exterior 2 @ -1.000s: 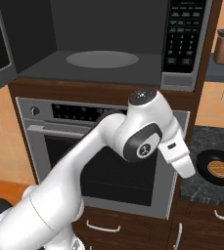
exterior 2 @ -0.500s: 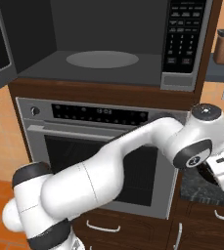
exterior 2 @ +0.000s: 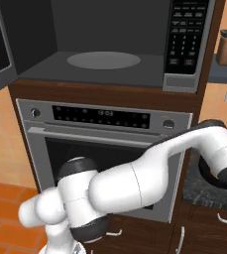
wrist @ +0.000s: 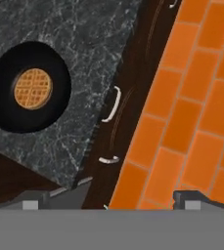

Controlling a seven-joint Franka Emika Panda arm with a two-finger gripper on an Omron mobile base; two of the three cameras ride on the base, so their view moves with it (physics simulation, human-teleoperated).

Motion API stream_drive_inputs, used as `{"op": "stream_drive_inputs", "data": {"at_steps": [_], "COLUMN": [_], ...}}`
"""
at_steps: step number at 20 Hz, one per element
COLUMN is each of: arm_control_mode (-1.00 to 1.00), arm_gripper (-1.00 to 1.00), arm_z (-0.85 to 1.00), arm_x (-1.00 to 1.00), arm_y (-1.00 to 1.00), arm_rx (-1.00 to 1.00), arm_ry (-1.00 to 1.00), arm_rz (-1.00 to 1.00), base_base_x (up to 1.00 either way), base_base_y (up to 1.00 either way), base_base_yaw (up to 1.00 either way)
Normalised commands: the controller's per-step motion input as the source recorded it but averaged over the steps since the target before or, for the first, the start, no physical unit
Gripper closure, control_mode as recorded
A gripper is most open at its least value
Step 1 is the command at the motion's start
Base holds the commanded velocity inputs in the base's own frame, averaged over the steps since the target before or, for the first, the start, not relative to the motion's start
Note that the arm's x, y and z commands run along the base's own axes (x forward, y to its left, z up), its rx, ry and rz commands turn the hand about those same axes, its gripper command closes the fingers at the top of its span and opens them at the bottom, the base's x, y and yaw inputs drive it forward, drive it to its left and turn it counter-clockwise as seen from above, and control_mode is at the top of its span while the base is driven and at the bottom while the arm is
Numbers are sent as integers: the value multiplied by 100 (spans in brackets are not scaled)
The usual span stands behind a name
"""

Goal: Open the microwave, place the bowl with waffle inside the microwave, then close the microwave door and turn it on.

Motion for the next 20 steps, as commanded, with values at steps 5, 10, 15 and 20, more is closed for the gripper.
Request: {"op": "stream_drive_inputs", "data": {"at_steps": [5, 10, 15, 20], "arm_control_mode": [-100, -100, -100, -100], "arm_gripper": [-100, -100, -100, -100], "arm_z": [-75, -97, -50, -5], "arm_x": [0, -5, 2, 7], "arm_y": [27, 30, 39, 2], "arm_rx": [14, 27, 13, 0], "arm_ry": [-25, -39, -19, 4], "arm_rz": [0, 0, -8, -4], "base_base_x": [0, 0, 0, 0], "base_base_y": [0, 0, 0, 0], "base_base_yaw": [0, 0, 0, 0]}}
